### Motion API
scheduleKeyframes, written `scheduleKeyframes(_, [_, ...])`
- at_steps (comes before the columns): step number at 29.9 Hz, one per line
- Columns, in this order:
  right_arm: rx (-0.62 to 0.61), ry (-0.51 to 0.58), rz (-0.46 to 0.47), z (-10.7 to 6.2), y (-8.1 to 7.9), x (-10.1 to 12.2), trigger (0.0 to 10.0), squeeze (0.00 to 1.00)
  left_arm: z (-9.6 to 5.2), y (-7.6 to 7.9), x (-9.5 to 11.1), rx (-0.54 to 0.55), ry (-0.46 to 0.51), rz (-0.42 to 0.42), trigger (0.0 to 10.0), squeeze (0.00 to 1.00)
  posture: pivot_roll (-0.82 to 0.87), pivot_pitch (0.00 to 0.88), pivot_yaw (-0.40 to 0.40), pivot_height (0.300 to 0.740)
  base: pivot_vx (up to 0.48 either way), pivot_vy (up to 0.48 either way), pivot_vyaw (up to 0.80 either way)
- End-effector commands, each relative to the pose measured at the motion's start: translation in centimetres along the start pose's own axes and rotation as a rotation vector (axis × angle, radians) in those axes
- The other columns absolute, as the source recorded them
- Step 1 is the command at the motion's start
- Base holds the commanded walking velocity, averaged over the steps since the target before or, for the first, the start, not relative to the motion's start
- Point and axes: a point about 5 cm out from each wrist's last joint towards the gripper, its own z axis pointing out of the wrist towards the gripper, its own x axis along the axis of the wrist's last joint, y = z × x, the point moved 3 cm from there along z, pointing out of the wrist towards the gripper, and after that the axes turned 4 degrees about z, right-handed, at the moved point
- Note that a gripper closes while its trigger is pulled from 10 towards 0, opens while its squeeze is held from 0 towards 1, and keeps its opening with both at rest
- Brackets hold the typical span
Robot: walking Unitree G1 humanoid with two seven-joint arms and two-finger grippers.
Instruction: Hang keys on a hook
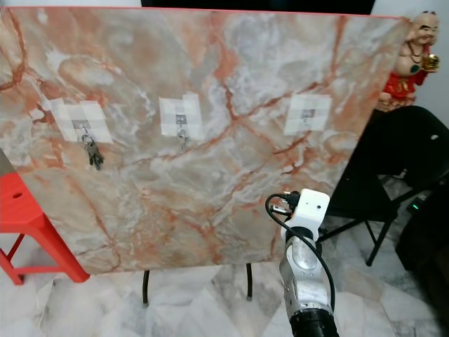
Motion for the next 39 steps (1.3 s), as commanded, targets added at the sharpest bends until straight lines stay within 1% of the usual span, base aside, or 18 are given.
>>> scheduleKeyframes(1, [-0.003,0.018,-0.001,0.3,-0.1,0.6,10.0,0.00,0.1,0.5,0.3,-0.009,0.000,0.002,10.0,0.00,0.10,0.000,-0.071,0.729,0.368,0.000,0.00])
scheduleKeyframes(5, [-0.004,0.017,0.001,0.3,-0.3,0.5,10.0,0.00,0.2,1.0,0.6,-0.015,0.007,0.005,10.0,0.00,0.10,0.000,-0.070,0.729,0.359,0.000,0.00])
scheduleKeyframes(8, [-0.010,0.017,0.002,0.3,-0.2,0.5,10.0,0.00,0.2,1.0,0.6,-0.016,0.006,0.003,10.0,0.00,0.10,0.000,-0.070,0.729,0.217,0.000,0.00])
scheduleKeyframes(12, [-0.023,0.018,0.004,0.3,-0.1,0.5,10.0,0.00,0.2,0.9,0.4,-0.014,0.004,0.001,10.0,0.00,0.10,0.000,-0.067,0.729,0.000,0.000,0.00])
scheduleKeyframes(20, [-0.073,0.031,-0.007,0.2,0.7,0.5,10.0,0.00,-0.1,0.1,-0.4,-0.005,-0.013,0.002,10.0,0.00,0.10,0.000,-0.066,0.729,0.000,0.000,0.00])
scheduleKeyframes(21, [-0.096,0.047,-0.007,0.2,1.0,0.8,10.0,0.00,-0.1,-0.2,-0.5,-0.001,-0.015,0.002,10.0,0.00,0.10,0.000,-0.066,0.729,0.000,0.000,0.00])
scheduleKeyframes(25, [-0.115,0.091,-0.038,0.3,1.3,1.6,10.0,0.00,-0.1,-0.6,-0.5,0.004,-0.014,0.000,10.0,0.00,0.10,0.000,-0.066,0.729,0.000,0.000,0.00])
scheduleKeyframes(28, [-0.106,0.129,-0.060,0.3,1.1,2.4,10.0,0.00,-0.2,-0.7,-0.5,0.005,-0.014,-0.001,10.0,0.00,0.10,0.000,-0.066,0.729,0.000,0.000,0.00])
scheduleKeyframes(29, [-0.106,0.146,-0.081,0.3,1.0,2.8,10.0,0.00,-0.2,-0.6,-0.5,0.005,-0.014,0.001,10.0,0.00,0.10,0.000,-0.066,0.729,0.000,0.000,0.00])
scheduleKeyframes(31, [-0.106,0.152,-0.087,0.3,1.0,2.9,10.0,0.00,-0.2,-0.6,-0.5,0.004,-0.014,0.001,10.0,0.00,0.10,0.000,-0.066,0.729,0.000,0.000,0.00])
scheduleKeyframes(34, [-0.105,0.174,-0.104,0.3,0.9,3.3,10.0,0.00,-0.2,-0.1,-0.8,-0.001,-0.020,0.001,10.0,0.00,0.10,0.000,-0.066,0.729,0.000,0.000,0.00])
scheduleKeyframes(37, [-0.118,0.206,-0.156,0.3,1.1,3.9,10.0,0.00,-0.2,0.2,-0.9,-0.004,-0.024,0.003,10.0,0.00,0.10,0.000,-0.067,0.729,0.000,0.000,0.00])
scheduleKeyframes(39, [-0.155,0.258,-0.192,0.5,2.0,5.3,10.0,0.00,-0.2,0.4,-0.8,-0.006,-0.025,0.006,10.0,0.00,0.10,0.000,-0.064,0.729,0.000,0.000,0.00])
